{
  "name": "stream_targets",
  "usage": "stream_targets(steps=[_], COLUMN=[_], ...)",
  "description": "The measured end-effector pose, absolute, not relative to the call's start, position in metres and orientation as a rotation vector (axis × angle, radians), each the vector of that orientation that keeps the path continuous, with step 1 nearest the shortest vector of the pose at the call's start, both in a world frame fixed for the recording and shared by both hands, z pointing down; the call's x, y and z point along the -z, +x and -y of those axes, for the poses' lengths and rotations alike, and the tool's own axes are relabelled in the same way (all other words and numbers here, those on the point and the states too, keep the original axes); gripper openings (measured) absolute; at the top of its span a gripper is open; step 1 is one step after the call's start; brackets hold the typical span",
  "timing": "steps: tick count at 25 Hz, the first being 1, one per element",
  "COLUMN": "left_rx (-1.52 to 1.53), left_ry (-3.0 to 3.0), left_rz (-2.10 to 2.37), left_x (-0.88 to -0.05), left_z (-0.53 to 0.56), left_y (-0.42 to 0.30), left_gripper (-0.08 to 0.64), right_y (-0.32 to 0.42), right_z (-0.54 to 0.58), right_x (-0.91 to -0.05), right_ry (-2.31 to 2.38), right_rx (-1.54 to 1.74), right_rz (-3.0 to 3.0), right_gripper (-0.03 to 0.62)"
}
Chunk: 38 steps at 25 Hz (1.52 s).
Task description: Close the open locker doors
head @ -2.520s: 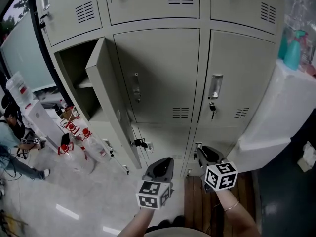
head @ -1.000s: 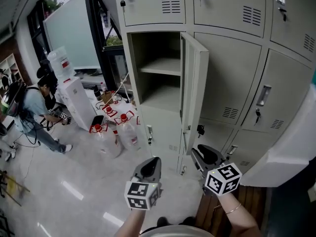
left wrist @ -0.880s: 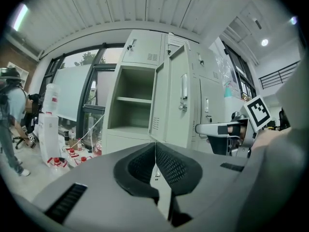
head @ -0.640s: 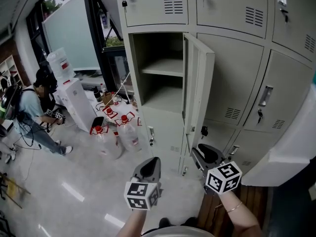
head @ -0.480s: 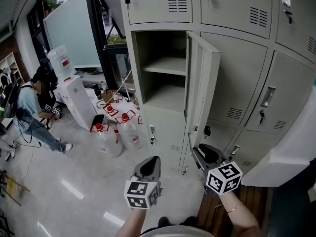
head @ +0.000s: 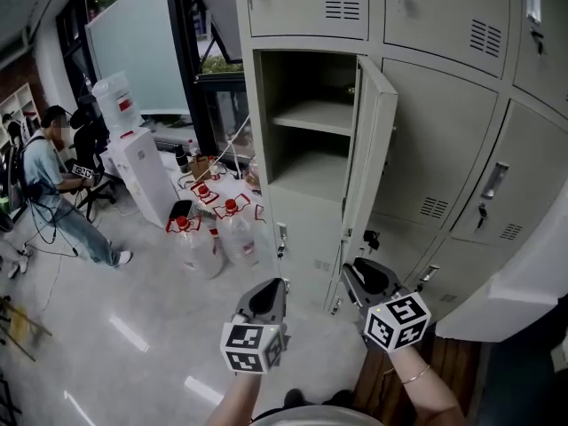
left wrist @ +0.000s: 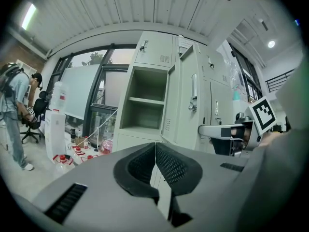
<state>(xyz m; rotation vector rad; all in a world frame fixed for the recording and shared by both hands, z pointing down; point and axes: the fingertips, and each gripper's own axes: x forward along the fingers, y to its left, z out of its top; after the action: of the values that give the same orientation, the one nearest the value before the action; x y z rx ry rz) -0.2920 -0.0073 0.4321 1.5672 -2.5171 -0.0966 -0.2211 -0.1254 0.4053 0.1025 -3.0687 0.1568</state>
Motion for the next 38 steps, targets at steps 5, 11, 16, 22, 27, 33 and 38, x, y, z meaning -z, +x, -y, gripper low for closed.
stream_targets(steps=[5, 11, 16, 22, 27, 33, 38], left_rx=[0.103, 0.105, 0.108, 0.103, 0.123, 0.112, 0.115], left_ry=[1.539, 1.494, 1.466, 1.430, 1.386, 1.331, 1.286], left_rz=[2.536, 2.565, 2.579, 2.599, 2.629, 2.666, 2.694], left_x=[-0.434, -0.439, -0.442, -0.444, -0.441, -0.440, -0.436], left_z=[-0.007, -0.032, -0.050, -0.067, -0.075, -0.074, -0.066], left_y=[-0.309, -0.337, -0.358, -0.380, -0.392, -0.410, -0.430], left_gripper=[0.020, 0.021, 0.020, 0.021, 0.021, 0.020, 0.021], right_y=[-0.248, -0.285, -0.315, -0.350, -0.379, -0.414, -0.440], right_z=[0.108, 0.088, 0.074, 0.065, 0.062, 0.067, 0.076], right_x=[-0.404, -0.404, -0.406, -0.404, -0.400, -0.397, -0.395], right_ry=[0.075, 0.059, 0.062, 0.049, 0.014, -0.032, -0.077], right_rx=[-0.143, -0.128, -0.119, -0.104, -0.084, -0.065, -0.052], right_rz=[3.068, 3.074, 3.076, 3.076, 3.073, 3.073, 3.073], right_gripper=[0.101, 0.102, 0.087, 0.084, 0.081, 0.074, 0.060])
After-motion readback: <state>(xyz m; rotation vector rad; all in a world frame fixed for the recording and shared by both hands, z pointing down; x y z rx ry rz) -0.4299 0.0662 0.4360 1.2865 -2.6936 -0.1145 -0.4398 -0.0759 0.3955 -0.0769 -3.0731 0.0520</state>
